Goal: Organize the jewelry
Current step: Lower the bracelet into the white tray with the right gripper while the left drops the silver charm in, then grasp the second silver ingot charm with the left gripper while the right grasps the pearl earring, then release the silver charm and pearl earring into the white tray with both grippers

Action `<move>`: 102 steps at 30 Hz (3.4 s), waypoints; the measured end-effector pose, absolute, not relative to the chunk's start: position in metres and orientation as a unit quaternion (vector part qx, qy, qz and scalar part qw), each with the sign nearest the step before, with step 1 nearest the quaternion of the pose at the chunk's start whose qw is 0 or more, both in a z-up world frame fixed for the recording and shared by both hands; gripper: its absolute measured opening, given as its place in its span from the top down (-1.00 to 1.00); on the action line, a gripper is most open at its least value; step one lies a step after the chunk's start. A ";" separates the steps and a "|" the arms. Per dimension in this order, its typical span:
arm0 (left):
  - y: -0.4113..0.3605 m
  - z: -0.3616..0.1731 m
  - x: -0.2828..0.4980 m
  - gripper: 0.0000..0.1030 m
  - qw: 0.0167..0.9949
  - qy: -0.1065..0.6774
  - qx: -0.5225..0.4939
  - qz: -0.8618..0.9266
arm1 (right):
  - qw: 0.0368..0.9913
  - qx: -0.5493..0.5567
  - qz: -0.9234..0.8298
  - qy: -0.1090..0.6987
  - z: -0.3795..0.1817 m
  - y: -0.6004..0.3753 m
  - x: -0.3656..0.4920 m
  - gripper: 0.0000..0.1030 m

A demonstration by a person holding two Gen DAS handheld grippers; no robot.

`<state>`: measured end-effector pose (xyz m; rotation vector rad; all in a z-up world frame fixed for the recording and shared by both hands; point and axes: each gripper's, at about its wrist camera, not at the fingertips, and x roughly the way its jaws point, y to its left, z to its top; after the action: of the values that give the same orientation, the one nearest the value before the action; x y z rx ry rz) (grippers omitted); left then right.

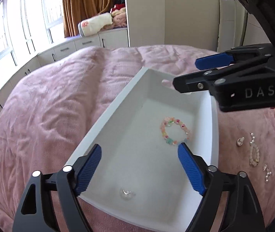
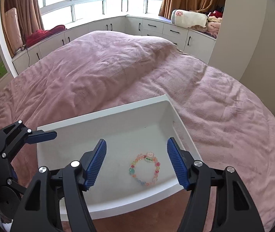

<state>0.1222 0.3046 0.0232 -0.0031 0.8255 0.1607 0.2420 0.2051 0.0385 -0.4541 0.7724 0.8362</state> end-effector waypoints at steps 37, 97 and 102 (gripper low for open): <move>0.072 -0.052 0.208 -0.82 0.896 0.434 0.074 -0.065 | 0.843 -0.197 0.329 0.376 -0.056 -0.119 0.160 -0.64; 0.123 -0.022 0.176 0.53 0.900 0.418 0.053 -0.113 | 0.824 -0.099 0.360 0.426 -0.057 -0.109 0.186 0.59; 0.173 0.010 0.154 0.53 0.911 0.401 0.005 -0.090 | 0.828 -0.087 0.388 0.396 -0.014 -0.062 0.203 0.59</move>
<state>0.1544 0.1732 0.0104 0.0097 0.8275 -0.1862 0.2027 -0.0618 -0.0141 -0.1850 0.8413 0.8242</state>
